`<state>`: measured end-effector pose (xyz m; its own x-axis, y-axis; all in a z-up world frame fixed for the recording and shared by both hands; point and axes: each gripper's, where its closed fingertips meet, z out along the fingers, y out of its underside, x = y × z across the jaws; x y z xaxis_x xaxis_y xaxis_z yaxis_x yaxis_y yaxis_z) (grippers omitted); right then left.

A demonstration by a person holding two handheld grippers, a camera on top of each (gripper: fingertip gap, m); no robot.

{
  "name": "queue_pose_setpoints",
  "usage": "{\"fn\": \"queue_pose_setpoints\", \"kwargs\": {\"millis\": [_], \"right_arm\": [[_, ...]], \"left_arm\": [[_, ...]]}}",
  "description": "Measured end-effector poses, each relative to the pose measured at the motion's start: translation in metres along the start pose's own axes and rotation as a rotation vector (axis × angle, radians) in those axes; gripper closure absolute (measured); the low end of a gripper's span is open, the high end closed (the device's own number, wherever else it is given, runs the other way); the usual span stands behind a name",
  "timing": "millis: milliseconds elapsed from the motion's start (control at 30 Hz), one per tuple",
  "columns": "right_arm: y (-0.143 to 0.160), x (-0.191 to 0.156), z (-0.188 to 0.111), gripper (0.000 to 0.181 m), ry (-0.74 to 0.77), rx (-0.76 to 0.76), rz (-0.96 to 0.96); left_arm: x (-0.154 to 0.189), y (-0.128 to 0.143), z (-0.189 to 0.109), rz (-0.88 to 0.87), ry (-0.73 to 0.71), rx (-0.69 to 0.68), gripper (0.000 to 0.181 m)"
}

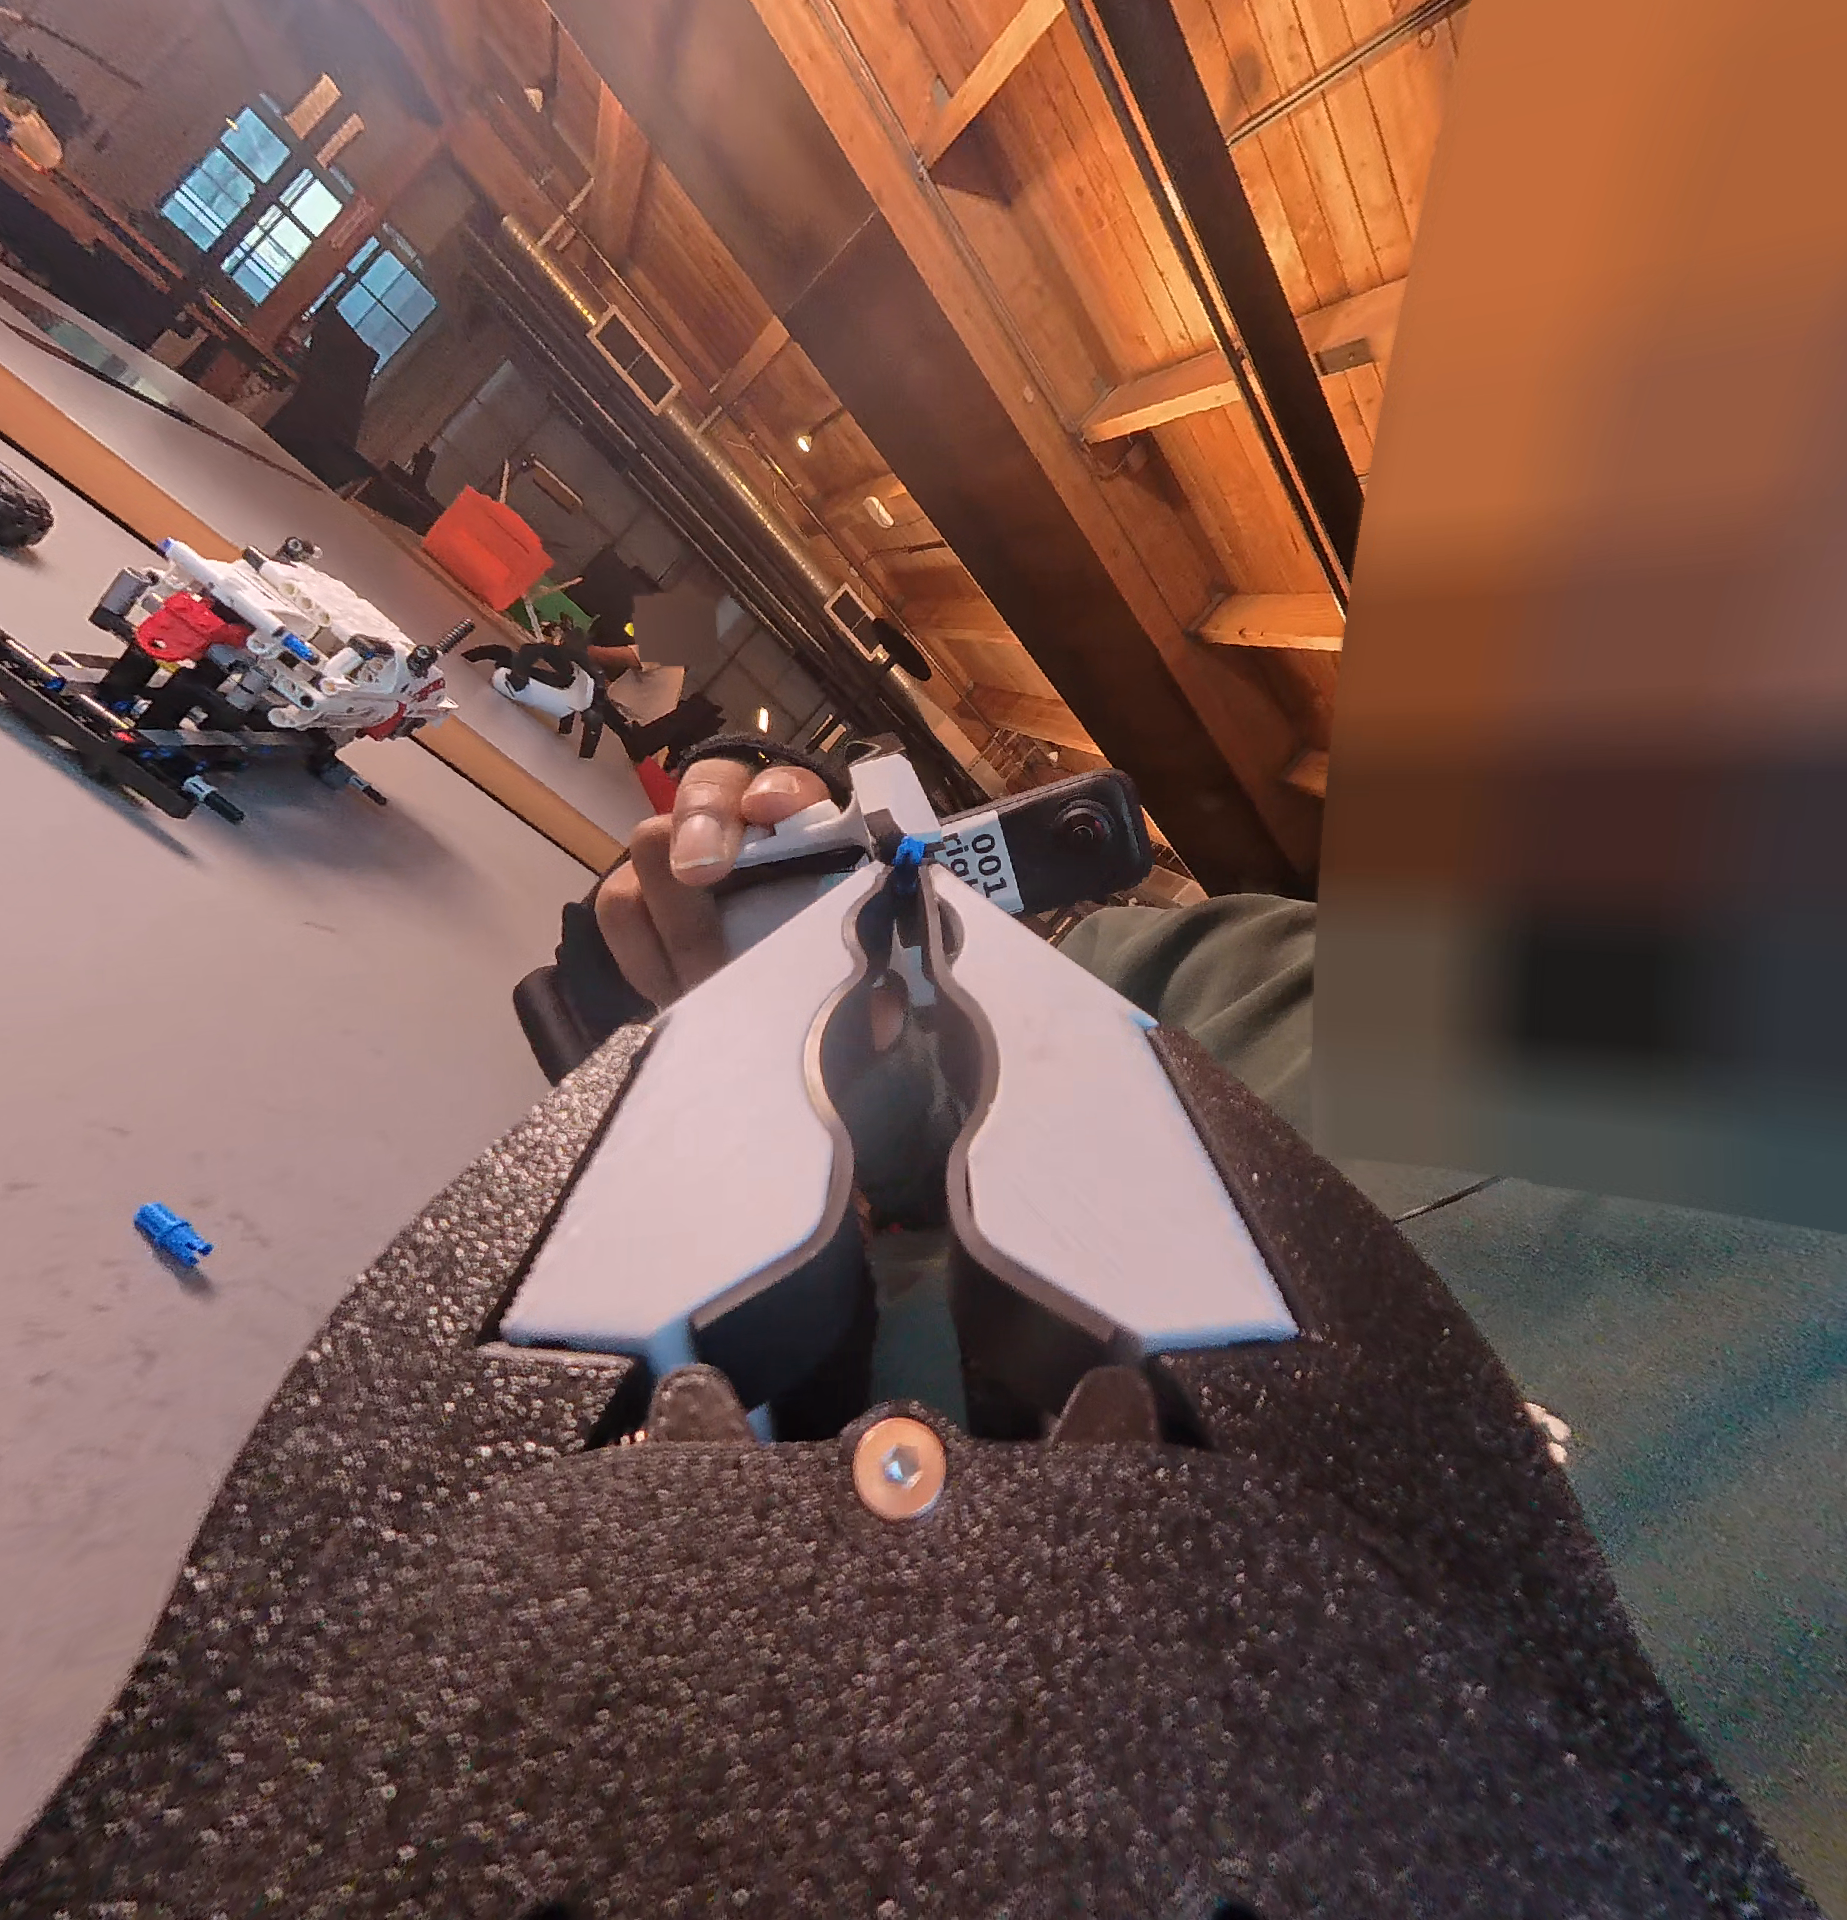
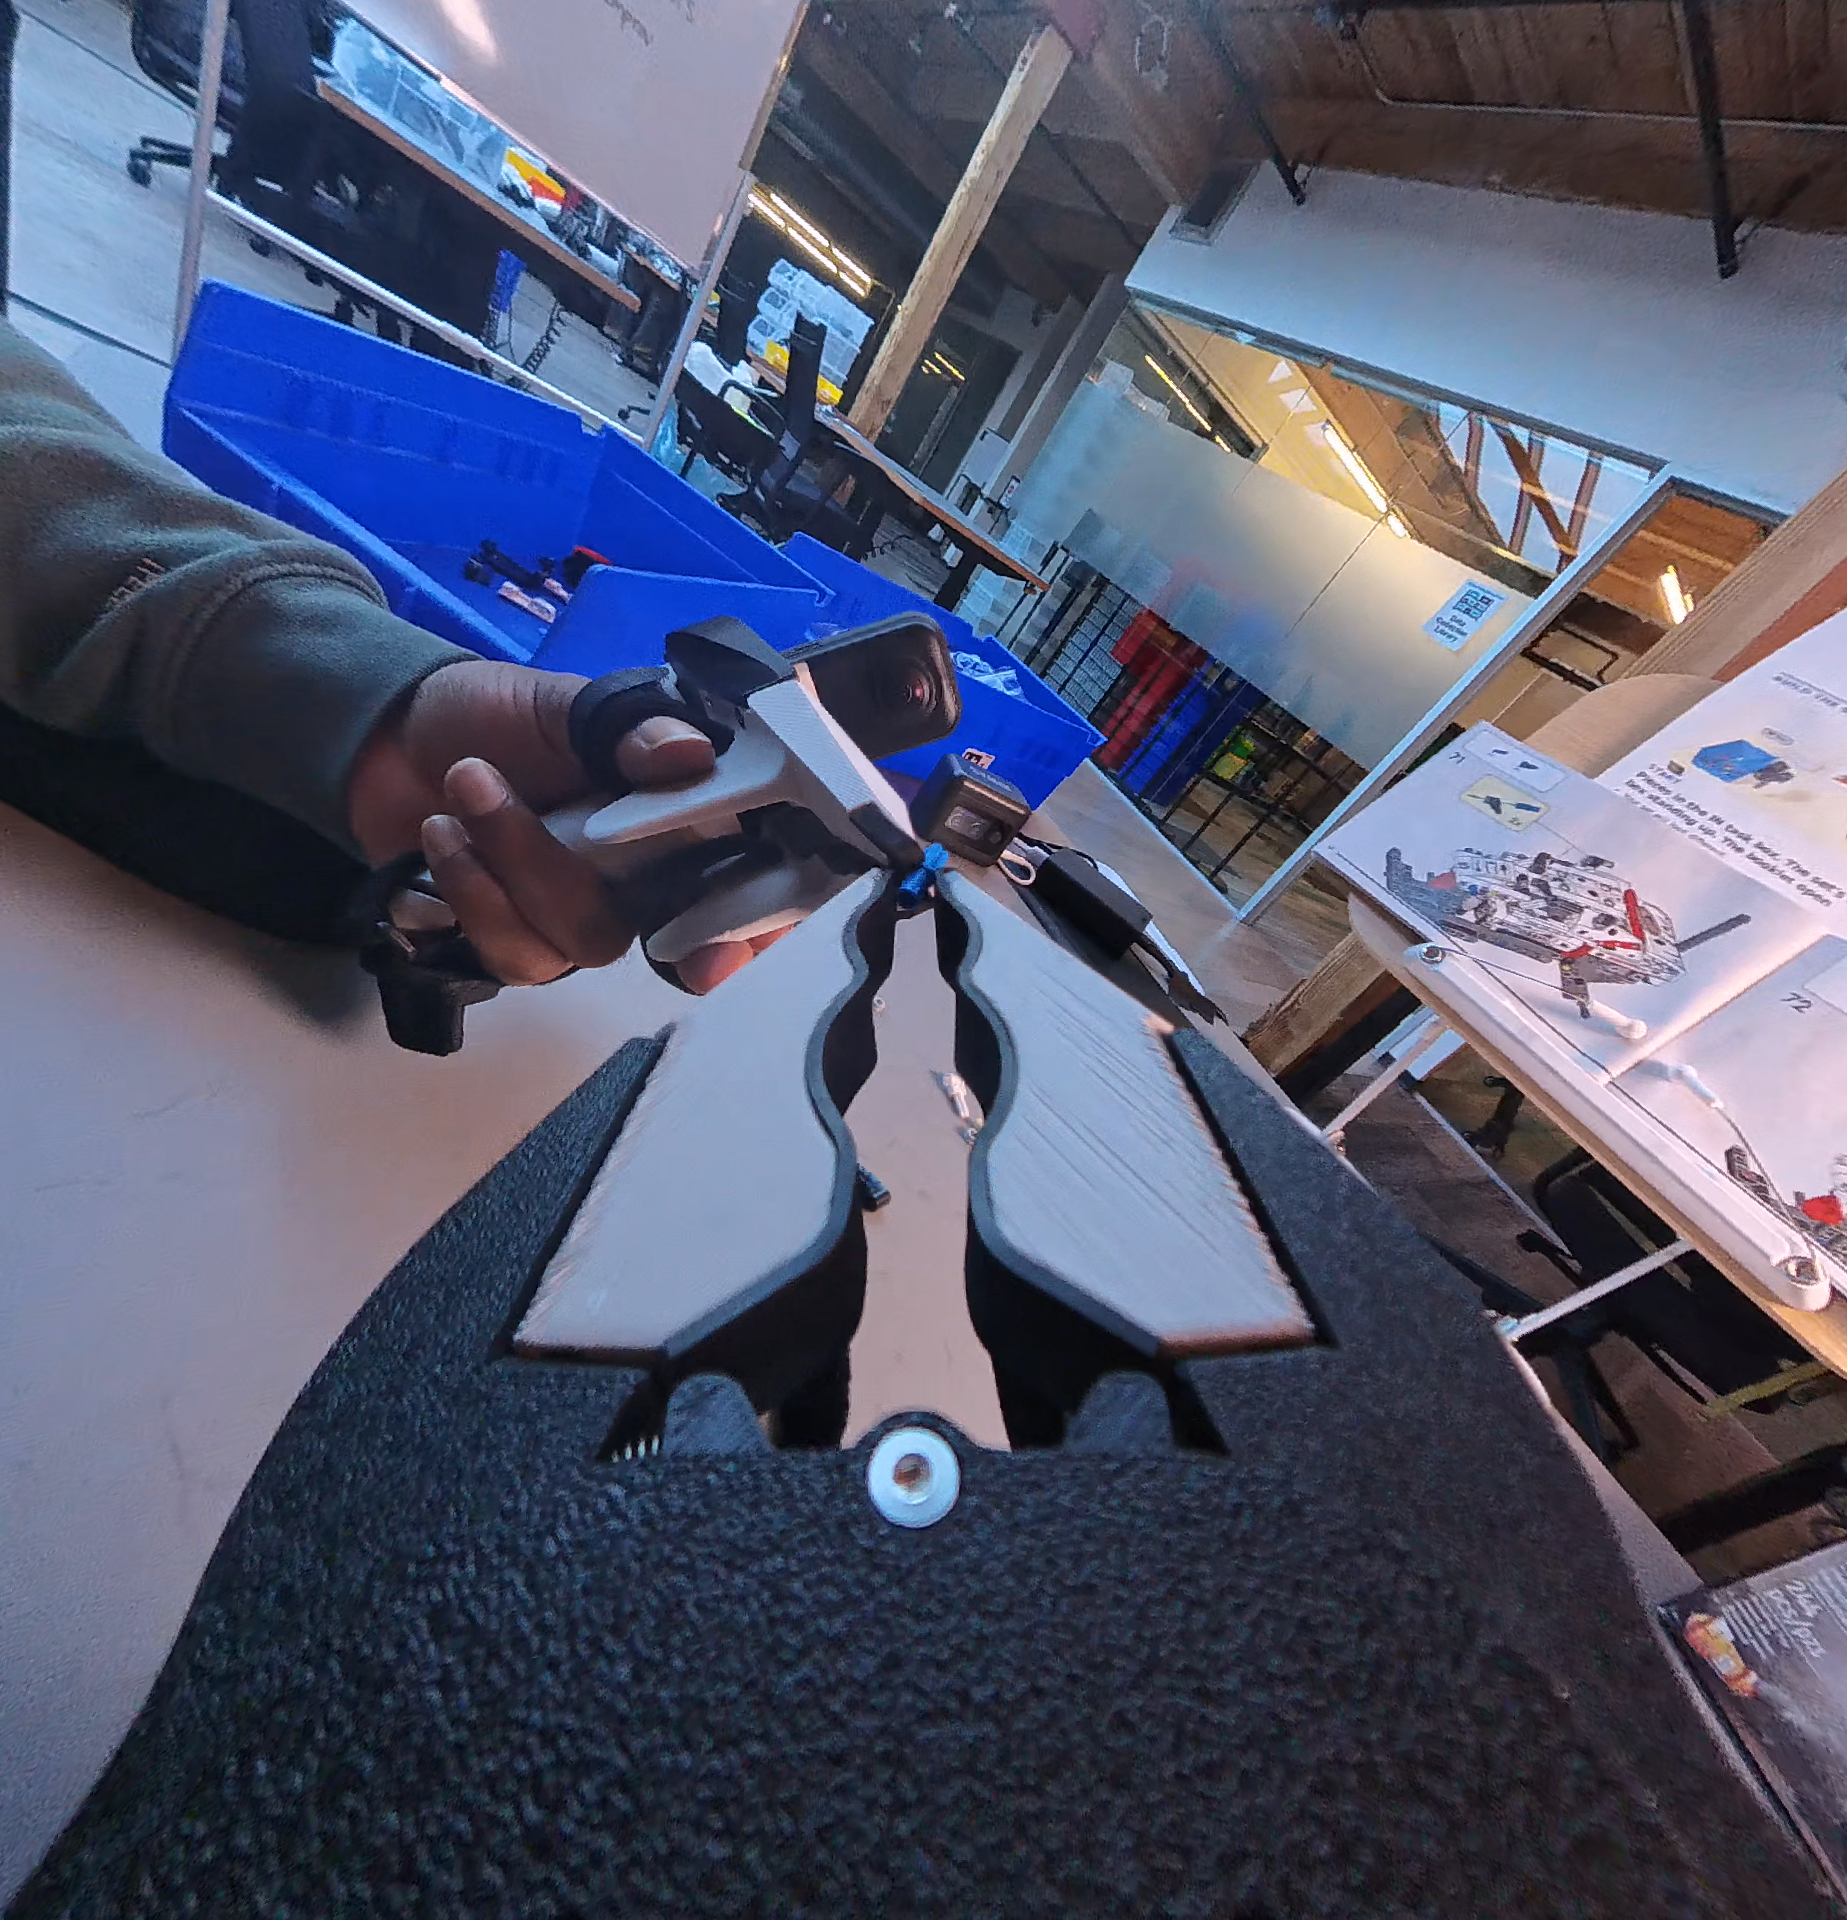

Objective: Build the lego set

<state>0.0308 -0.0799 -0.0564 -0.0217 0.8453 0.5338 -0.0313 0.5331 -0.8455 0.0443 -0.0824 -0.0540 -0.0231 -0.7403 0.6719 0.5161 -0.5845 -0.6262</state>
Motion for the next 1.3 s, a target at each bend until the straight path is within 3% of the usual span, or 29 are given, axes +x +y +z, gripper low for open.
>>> {"fn": "queue_pose_setpoints", "kwargs": {"millis": [233, 500, 933, 1033, 1200, 1300], "right_arm": [[0.007, 0.001, -0.008, 0.178, -0.052, -0.007, 0.022], [0.012, -0.009, -0.008, 0.178, -0.083, -0.029, -0.061], [0.019, -0.01, -0.009, 0.178, -0.117, -0.03, 0.051], [0.032, -0.009, -0.012, 0.178, -0.187, -0.073, 0.148], [0.081, -0.017, -0.023, 0.178, -0.337, -0.244, 0.225], [0.095, -0.025, -0.025, 0.177, -0.383, -0.29, 0.214]], "left_arm": [[-0.004, 0.007, -0.001, 0.142, -0.101, -0.102, 0.166], [-0.009, 0.011, -0.001, 0.123, -0.125, -0.126, 0.177], [-0.017, 0.013, -0.002, 0.107, -0.159, -0.141, 0.178], [-0.038, 0.024, -0.012, 0.241, -0.315, -0.285, 0.163], [-0.093, 0.056, -0.052, 0.518, -0.643, -0.727, 0.159], [-0.112, 0.079, -0.07, 0.524, -0.655, -0.94, 0.158]]}}
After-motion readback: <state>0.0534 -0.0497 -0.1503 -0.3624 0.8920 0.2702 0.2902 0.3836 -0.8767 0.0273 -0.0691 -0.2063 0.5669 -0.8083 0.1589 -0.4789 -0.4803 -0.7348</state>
